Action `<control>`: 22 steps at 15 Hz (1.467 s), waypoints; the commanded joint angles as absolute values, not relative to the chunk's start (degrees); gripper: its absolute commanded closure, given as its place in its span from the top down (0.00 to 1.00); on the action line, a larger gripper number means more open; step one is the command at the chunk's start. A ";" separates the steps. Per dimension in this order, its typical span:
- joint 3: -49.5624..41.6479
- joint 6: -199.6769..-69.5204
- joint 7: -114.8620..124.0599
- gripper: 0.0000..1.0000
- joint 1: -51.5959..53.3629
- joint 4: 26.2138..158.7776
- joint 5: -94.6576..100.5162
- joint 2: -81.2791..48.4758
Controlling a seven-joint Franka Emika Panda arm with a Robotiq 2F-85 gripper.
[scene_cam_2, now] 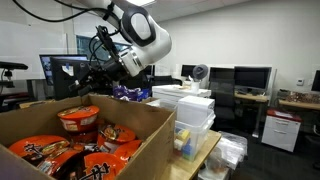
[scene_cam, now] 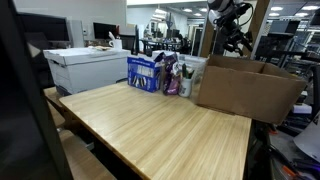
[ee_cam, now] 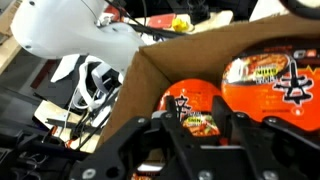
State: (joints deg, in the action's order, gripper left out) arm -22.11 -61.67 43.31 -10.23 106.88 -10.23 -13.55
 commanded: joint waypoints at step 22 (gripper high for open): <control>-21.98 -100.72 79.73 1.00 -15.91 124.77 -7.35 -2.33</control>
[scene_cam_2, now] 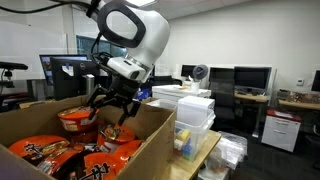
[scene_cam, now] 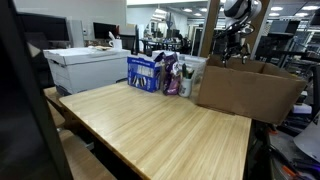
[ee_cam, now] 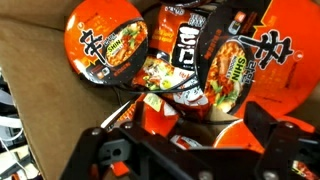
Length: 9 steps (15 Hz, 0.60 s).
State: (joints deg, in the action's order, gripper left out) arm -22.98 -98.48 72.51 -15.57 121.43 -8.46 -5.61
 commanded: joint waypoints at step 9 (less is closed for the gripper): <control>-20.92 -98.48 86.35 1.00 -16.29 126.21 -8.88 -3.19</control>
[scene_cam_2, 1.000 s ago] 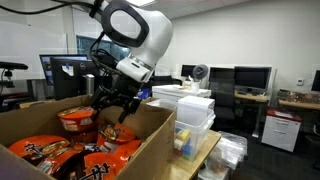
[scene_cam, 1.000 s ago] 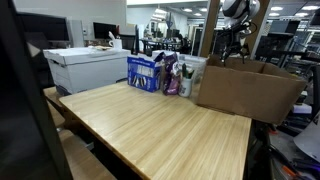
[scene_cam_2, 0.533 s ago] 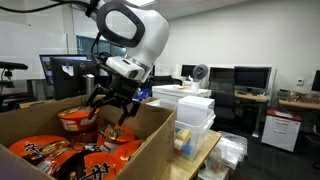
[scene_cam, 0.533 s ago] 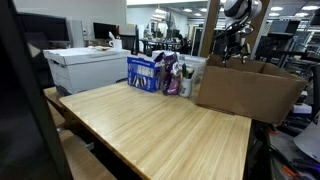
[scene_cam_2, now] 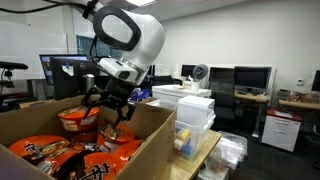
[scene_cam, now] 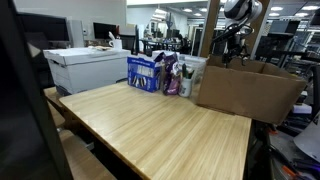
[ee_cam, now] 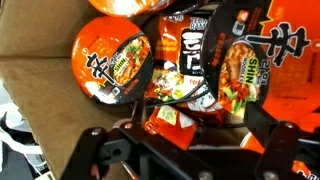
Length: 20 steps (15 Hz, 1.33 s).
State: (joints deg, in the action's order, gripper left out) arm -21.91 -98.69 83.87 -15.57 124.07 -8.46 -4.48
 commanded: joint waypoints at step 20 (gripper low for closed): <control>-20.05 -92.88 84.05 1.00 -16.41 128.57 -10.97 -7.92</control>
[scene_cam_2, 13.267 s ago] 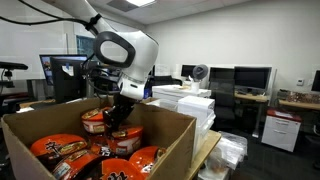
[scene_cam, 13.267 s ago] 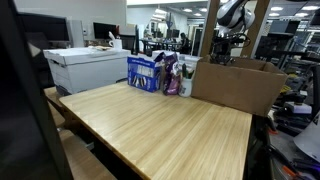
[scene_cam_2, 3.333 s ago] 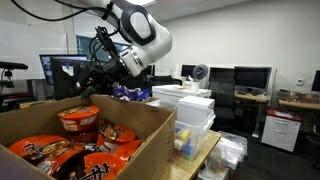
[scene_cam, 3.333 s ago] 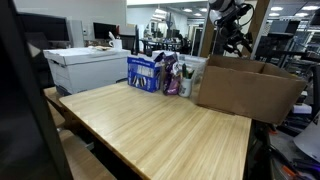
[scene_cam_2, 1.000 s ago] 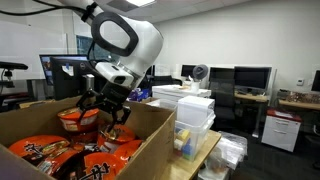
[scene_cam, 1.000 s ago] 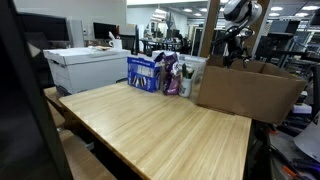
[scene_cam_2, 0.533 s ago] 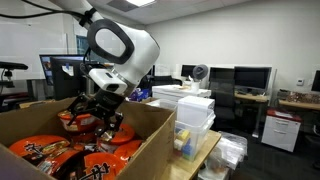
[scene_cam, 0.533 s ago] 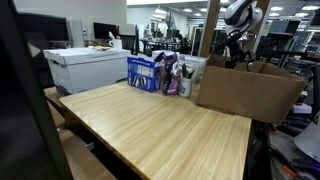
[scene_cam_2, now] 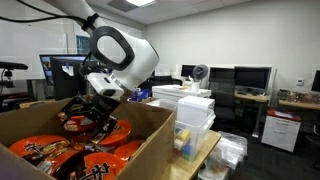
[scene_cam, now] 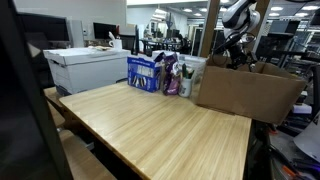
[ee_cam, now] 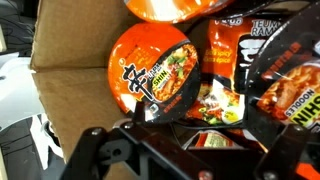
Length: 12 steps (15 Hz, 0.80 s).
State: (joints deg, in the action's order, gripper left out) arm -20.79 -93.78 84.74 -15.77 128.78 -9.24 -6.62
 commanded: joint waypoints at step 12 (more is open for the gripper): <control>-18.42 -91.65 83.71 1.00 -15.61 125.77 -11.45 -11.74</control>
State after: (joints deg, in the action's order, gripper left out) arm -19.00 -92.65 84.74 -15.53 127.27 -9.90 -10.02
